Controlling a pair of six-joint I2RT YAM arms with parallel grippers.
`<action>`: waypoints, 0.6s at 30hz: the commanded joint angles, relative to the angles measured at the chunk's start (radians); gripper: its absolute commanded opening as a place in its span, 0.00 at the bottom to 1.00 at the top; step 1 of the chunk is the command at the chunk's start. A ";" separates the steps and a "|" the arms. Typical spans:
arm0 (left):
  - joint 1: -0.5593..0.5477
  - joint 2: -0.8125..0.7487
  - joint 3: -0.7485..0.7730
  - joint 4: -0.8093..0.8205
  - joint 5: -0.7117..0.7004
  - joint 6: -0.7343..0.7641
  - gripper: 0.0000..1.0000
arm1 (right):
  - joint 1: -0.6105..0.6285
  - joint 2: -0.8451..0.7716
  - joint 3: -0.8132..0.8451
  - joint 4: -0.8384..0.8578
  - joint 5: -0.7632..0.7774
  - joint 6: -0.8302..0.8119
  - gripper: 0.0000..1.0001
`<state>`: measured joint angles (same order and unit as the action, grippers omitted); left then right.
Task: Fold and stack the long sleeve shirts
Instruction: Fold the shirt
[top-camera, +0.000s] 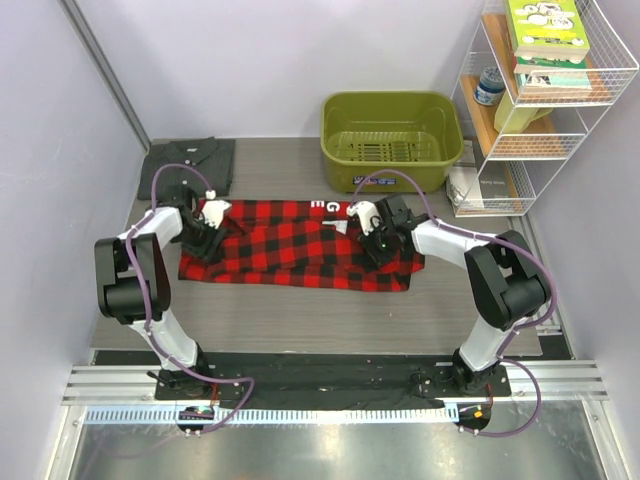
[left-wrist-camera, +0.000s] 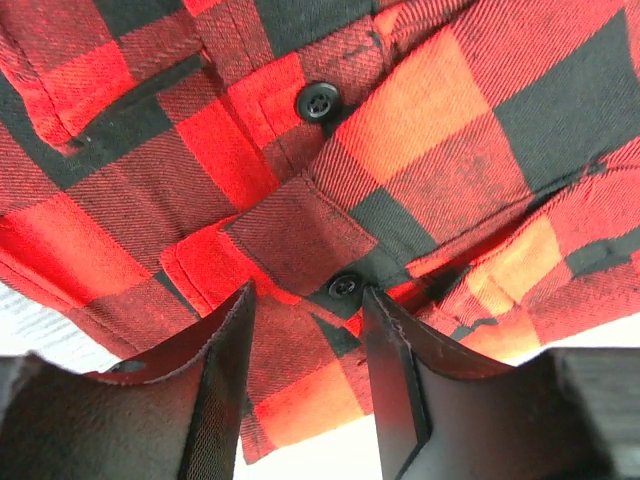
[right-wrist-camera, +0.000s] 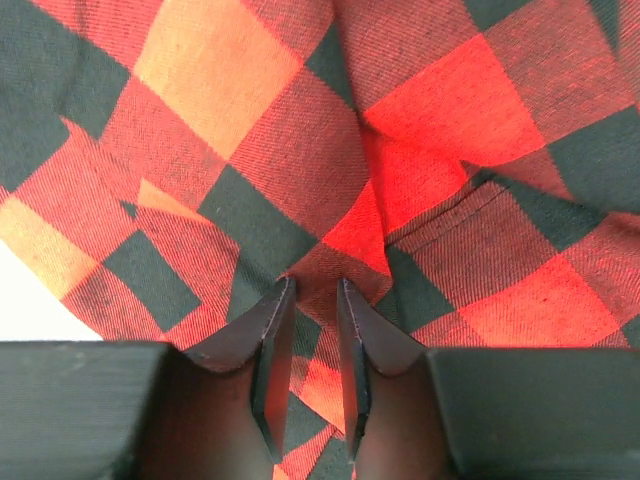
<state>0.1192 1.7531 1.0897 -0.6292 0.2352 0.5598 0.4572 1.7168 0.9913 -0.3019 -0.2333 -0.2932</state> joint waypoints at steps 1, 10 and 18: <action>0.066 -0.067 0.022 -0.168 0.141 0.069 0.50 | 0.009 -0.052 0.012 -0.046 -0.026 -0.035 0.29; 0.109 -0.041 0.260 -0.119 0.268 -0.320 0.63 | 0.009 -0.111 0.116 -0.085 -0.142 -0.024 0.29; 0.282 0.152 0.366 -0.217 0.401 -0.365 1.00 | 0.009 -0.097 0.138 -0.078 -0.155 0.005 0.30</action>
<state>0.3214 1.8240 1.4189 -0.7601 0.5480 0.2424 0.4591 1.6489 1.0969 -0.3889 -0.3603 -0.3054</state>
